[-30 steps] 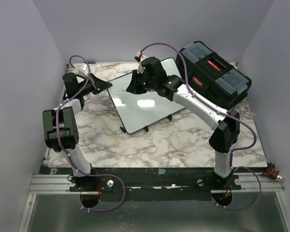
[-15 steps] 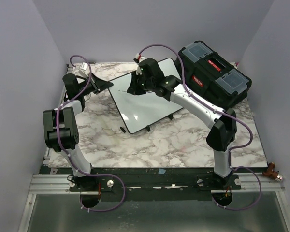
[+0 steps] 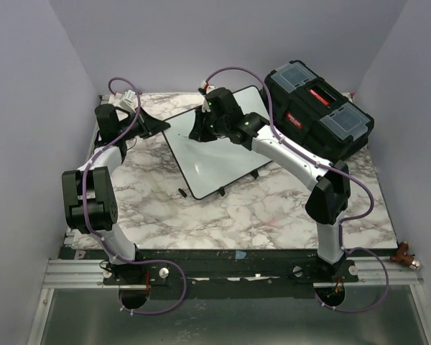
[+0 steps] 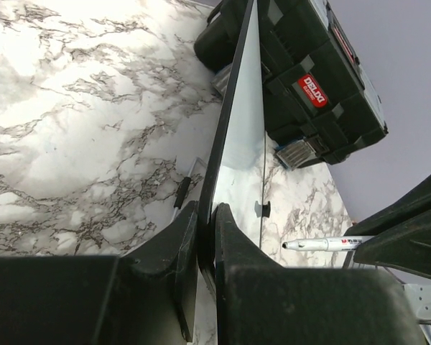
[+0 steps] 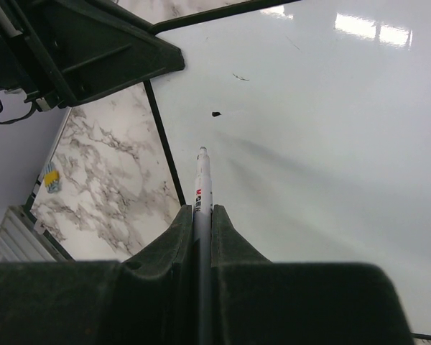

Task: Write a sentence on the whiteboard

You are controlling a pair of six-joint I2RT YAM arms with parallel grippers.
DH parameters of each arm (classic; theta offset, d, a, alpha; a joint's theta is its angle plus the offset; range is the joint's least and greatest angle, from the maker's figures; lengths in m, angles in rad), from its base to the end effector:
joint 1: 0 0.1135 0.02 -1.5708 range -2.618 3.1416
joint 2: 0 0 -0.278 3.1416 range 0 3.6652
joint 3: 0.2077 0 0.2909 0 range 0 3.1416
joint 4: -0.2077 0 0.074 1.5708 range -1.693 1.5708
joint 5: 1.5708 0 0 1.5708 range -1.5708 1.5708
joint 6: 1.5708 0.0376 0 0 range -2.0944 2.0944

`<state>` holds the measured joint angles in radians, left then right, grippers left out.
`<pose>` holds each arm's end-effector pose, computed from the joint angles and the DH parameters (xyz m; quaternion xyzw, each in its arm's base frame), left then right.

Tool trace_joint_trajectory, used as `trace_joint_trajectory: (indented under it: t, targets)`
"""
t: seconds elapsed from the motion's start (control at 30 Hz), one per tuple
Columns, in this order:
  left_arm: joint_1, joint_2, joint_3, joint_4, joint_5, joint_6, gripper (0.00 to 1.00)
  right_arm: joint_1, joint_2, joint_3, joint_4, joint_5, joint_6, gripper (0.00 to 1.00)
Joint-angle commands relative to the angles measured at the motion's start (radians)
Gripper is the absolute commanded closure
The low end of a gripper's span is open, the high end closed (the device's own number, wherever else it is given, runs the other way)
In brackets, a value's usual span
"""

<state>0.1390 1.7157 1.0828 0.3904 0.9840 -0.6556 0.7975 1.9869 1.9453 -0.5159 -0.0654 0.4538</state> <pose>0.4175 0.0268 0.2458 0.0000 0.7526 -0.4984 0.4302 0.3572 0.3695 0.3569 -0.1651 0.8583 0.3072 0.3764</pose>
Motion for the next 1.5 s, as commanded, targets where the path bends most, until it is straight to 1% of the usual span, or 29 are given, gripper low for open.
trace_joint_trajectory:
  t: [0.0, 0.1, 0.2, 0.27, 0.4, 0.6, 0.7, 1.07, 1.47]
  targets:
    - [-0.034, -0.018, -0.035, -0.037, 0.011, 0.158, 1.0, 0.005, -0.026, -0.016, 0.02, 0.032, -0.016, 0.99]
    - [-0.034, -0.026, -0.042, -0.036, 0.027, 0.174, 1.0, 0.006, -0.024, -0.011, 0.027, 0.027, -0.015, 0.99]
    - [-0.035, -0.051, -0.078, 0.019, 0.034, 0.186, 1.0, 0.005, -0.017, 0.001, 0.026, 0.03, -0.012, 0.99]
    - [-0.034, -0.074, -0.1, 0.034, 0.01, 0.2, 1.0, 0.006, -0.012, 0.008, 0.024, 0.037, -0.01, 0.99]
    - [-0.035, -0.114, -0.13, 0.01, -0.044, 0.278, 1.0, 0.017, 0.004, 0.034, 0.012, 0.06, -0.011, 0.99]
    - [-0.042, -0.153, -0.154, 0.009, -0.079, 0.323, 1.0, 0.066, 0.039, 0.106, -0.028, 0.179, -0.036, 0.99]
    - [-0.045, -0.159, -0.152, -0.002, -0.085, 0.333, 1.0, 0.083, 0.038, 0.115, -0.031, 0.227, -0.044, 0.99]
    - [-0.047, -0.175, -0.136, -0.045, -0.092, 0.357, 1.0, 0.103, 0.056, 0.11, -0.056, 0.319, -0.045, 0.99]
    - [-0.047, -0.184, -0.132, -0.058, -0.089, 0.359, 1.0, 0.104, 0.108, 0.15, -0.061, 0.29, -0.047, 0.99]
